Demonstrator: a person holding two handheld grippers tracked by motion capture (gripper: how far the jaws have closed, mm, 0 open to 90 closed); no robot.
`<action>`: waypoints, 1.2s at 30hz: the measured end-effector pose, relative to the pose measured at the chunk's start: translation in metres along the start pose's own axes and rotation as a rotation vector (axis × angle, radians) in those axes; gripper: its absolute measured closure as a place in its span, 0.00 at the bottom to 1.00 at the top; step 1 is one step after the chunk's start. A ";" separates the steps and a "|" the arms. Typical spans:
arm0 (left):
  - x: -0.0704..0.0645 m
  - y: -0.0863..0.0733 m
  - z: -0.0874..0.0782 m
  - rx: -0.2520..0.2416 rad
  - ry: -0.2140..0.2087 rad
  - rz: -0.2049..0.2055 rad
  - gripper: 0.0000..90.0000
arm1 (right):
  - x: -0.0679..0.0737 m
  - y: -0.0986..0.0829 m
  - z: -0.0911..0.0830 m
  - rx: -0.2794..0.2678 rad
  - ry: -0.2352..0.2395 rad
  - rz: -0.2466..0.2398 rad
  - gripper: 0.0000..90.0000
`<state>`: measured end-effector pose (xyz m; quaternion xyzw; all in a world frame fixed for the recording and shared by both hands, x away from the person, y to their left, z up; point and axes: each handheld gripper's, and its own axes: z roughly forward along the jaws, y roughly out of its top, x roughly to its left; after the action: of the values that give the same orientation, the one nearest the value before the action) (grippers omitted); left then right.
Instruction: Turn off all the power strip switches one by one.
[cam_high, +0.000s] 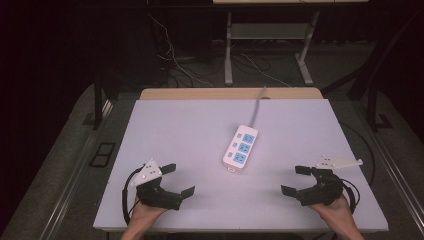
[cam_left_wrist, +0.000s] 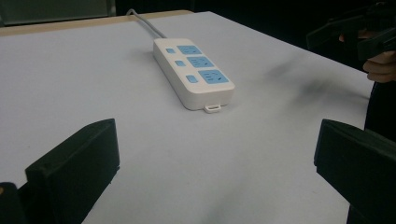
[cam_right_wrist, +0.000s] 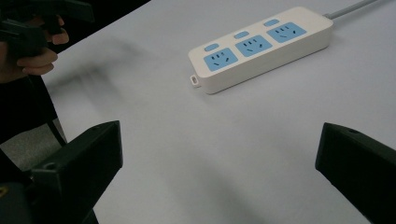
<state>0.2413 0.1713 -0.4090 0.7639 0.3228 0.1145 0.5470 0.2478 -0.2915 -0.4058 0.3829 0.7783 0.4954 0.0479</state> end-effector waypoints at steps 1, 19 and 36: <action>0.000 0.000 0.000 0.000 0.000 0.001 0.00 | 0.000 0.000 0.000 0.001 0.001 0.000 0.01; 0.001 -0.001 0.003 0.022 -0.001 0.008 0.00 | -0.003 -0.002 -0.003 0.012 -0.002 0.024 0.01; 0.000 -0.003 0.006 0.045 -0.004 0.007 0.00 | 0.000 -0.003 0.000 0.062 -0.026 0.029 0.01</action>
<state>0.2429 0.1676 -0.4142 0.7772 0.3218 0.1077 0.5300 0.2463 -0.2926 -0.4082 0.4016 0.7870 0.4667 0.0388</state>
